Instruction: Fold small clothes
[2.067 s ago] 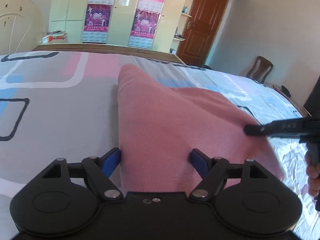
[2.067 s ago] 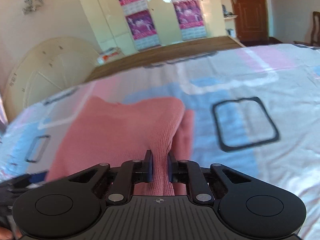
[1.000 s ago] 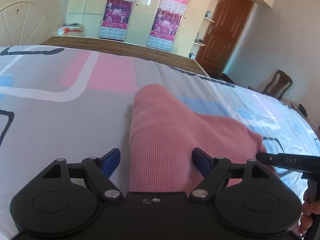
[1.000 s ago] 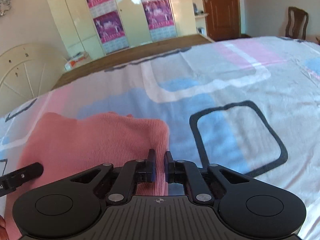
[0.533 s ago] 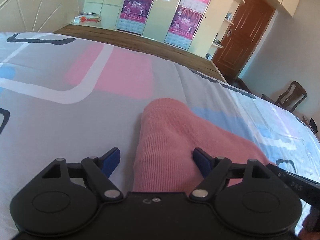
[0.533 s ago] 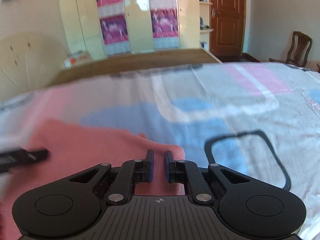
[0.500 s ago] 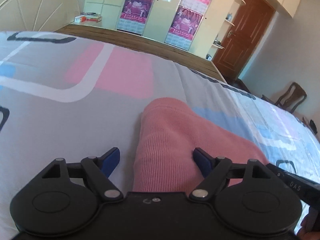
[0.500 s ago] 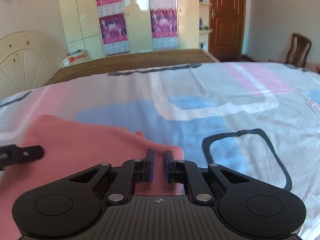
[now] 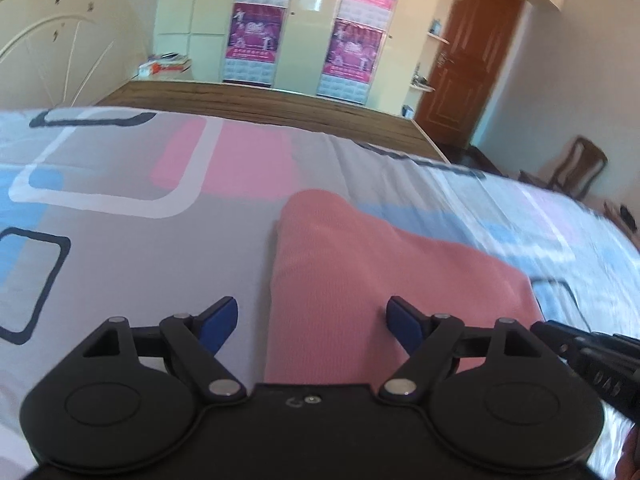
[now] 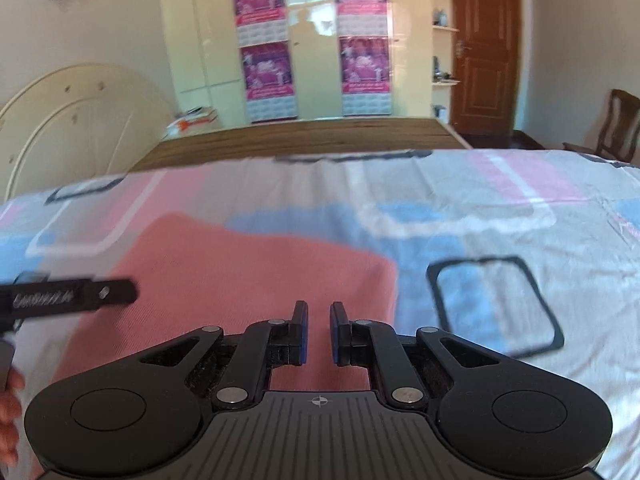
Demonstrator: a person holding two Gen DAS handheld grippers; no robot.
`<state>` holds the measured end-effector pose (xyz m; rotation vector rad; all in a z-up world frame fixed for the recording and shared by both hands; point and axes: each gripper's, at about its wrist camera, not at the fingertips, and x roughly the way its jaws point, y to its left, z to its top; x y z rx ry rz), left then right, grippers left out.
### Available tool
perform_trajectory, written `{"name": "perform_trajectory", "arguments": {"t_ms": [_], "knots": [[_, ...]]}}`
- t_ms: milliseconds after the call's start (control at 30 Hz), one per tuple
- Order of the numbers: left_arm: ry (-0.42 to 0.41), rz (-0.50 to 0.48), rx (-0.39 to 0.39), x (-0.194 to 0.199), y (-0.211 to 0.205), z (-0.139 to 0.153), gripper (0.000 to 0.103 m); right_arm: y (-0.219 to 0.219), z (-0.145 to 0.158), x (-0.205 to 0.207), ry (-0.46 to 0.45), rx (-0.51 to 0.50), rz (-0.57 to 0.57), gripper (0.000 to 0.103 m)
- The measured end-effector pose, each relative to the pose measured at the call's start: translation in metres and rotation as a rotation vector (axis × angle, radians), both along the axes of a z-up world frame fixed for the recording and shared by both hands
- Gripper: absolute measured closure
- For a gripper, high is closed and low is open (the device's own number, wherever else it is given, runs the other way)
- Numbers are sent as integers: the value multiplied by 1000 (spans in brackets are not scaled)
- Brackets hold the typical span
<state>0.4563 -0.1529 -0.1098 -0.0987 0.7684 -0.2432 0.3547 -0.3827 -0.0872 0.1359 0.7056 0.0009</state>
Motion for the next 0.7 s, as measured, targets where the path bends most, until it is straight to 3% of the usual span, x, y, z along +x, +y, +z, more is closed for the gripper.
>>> {"name": "perform_trajectory", "arguments": {"t_ms": [100, 233, 333, 500, 700], "knots": [[8, -39, 32, -16, -6, 0, 22, 11, -10, -14, 29, -78, 34, 93], [13, -41, 46, -25, -9, -12, 20, -2, -31, -19, 62, -88, 23, 95], [20, -30, 56, -26, -9, -5, 23, 4, -23, -18, 74, -126, 26, 94], [0, -74, 97, -42, -11, 6, 23, 4, -8, -45, 46, -94, 59, 94], [12, -95, 111, -66, -6, 2, 23, 10, -11, -77, 57, -149, 108, 94]]}}
